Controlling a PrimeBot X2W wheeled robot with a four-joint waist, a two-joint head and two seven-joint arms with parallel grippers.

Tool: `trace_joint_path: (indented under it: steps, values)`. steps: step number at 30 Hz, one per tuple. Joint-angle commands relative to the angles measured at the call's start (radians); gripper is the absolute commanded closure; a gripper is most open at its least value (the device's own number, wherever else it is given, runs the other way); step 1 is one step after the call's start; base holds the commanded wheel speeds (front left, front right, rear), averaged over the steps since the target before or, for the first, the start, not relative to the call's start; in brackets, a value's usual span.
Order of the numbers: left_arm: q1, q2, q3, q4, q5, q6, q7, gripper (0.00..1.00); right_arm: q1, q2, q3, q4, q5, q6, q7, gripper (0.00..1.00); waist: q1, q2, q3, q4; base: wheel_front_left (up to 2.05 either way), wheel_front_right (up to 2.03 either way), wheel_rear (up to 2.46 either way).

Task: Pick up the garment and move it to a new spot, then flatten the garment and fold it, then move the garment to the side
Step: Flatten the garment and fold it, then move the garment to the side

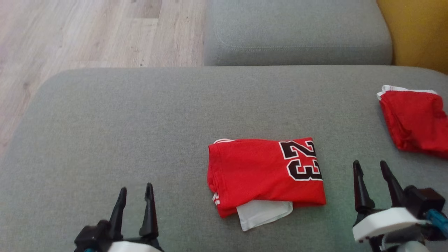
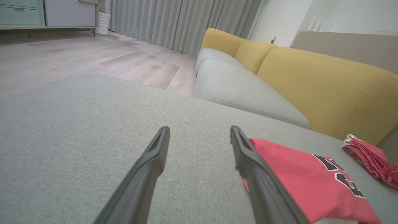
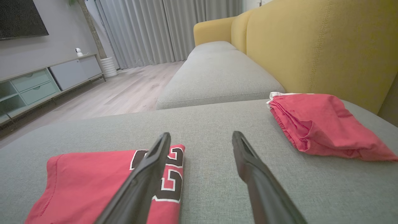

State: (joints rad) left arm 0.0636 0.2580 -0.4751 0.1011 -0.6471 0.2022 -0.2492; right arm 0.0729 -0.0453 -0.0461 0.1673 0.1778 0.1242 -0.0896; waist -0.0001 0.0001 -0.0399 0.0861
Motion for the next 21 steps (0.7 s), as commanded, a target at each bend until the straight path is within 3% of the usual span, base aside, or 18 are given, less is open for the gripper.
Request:
trace_joint_path:
  steps: [1,21]
  values:
    - [-0.027,0.006,0.051,-0.028,0.009,0.000,-0.011,0.00,-0.026,-0.005,0.022,-0.039,0.003,0.007,-0.018,0.00,0.0001,-0.0001,-0.005,-0.002,0.00,0.00,0.00]
    - [0.001,0.030,0.049,-0.039,0.016,0.009,-0.002,0.00,-0.029,-0.005,0.022,0.005,-0.028,0.007,0.016,0.00,0.0001,-0.0001,-0.009,0.018,0.00,0.00,0.00]
